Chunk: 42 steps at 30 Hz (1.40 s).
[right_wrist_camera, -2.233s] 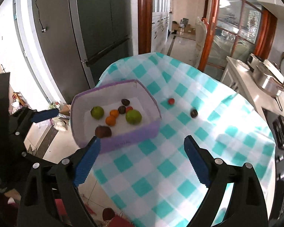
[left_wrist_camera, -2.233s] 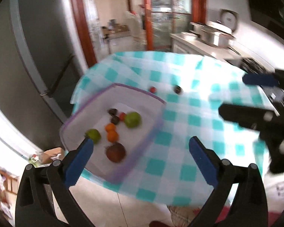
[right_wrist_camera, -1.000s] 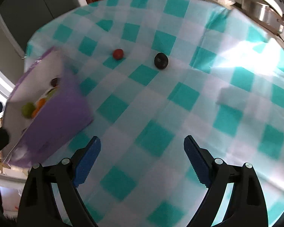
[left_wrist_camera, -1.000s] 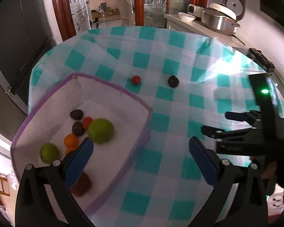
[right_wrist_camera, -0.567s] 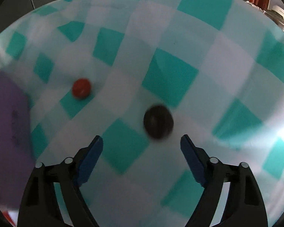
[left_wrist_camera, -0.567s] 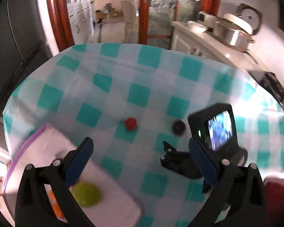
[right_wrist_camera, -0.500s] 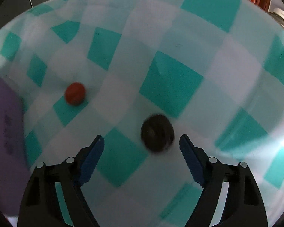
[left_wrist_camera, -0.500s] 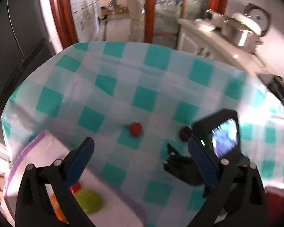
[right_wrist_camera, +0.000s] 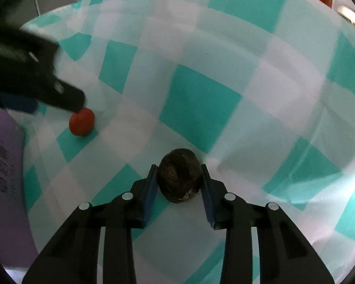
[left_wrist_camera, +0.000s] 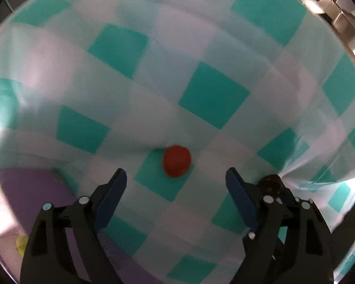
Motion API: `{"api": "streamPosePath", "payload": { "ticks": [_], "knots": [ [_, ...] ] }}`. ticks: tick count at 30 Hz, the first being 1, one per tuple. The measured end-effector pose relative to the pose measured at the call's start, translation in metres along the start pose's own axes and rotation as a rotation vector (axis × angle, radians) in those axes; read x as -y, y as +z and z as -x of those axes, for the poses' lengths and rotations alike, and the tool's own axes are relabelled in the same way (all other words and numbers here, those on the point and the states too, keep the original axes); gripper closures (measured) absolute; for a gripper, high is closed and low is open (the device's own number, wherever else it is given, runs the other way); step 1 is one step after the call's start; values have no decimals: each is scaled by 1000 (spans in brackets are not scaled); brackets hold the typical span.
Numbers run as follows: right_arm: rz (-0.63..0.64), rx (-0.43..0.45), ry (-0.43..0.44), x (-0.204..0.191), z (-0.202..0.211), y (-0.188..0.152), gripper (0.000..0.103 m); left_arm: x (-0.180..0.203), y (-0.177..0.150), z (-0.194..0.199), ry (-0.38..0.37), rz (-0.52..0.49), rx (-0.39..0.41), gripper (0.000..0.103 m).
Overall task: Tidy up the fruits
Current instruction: 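Grasp the dark round fruit with the right tool while the left tool grasps a small red tomato, then carry the red tomato and dark fruit with both tools over the box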
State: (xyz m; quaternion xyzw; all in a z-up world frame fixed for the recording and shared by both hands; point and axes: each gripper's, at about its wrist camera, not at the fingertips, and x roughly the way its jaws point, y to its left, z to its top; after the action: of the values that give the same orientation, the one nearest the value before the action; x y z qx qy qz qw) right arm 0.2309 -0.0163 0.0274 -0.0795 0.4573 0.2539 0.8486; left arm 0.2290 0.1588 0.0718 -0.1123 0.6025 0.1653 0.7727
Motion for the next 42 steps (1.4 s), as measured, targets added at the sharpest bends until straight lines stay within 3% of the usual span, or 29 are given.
{"api": "streamPosePath", "payload": {
  "ticks": [7,10,11,12,13,18,21,26,32,37,42],
  "knots": [
    [-58,-6,31,24,16,-12,68,6,9,-44,101,25,-55,35],
    [-70,-6,24,28,23,-14,68,3,9,-43,102,31,-4,39],
    [-73,-4,20,30,28,-17,68,4,9,-41,92,23,8,44],
    [-76,-2,15,31,33,-17,68,6,8,-40,71,11,14,61],
    [-79,1,10,32,40,-19,68,10,8,-38,72,-6,17,72],
    [-74,15,-12,28,69,-22,68,21,-16,-20,12,-32,-3,73],
    [-93,9,-29,28,84,-21,68,30,-36,16,-46,-55,40,73],
    [-156,28,-59,24,129,-33,68,39,-76,97,-47,-188,194,73],
    [-139,114,-73,-14,231,-53,68,27,-135,213,-64,-253,371,73],
    [-84,190,-74,-54,316,-66,68,-5,-207,297,-100,-284,495,73],
    [-18,227,-61,-91,379,-95,68,-38,-281,333,-129,-306,548,73]
  ]
}}
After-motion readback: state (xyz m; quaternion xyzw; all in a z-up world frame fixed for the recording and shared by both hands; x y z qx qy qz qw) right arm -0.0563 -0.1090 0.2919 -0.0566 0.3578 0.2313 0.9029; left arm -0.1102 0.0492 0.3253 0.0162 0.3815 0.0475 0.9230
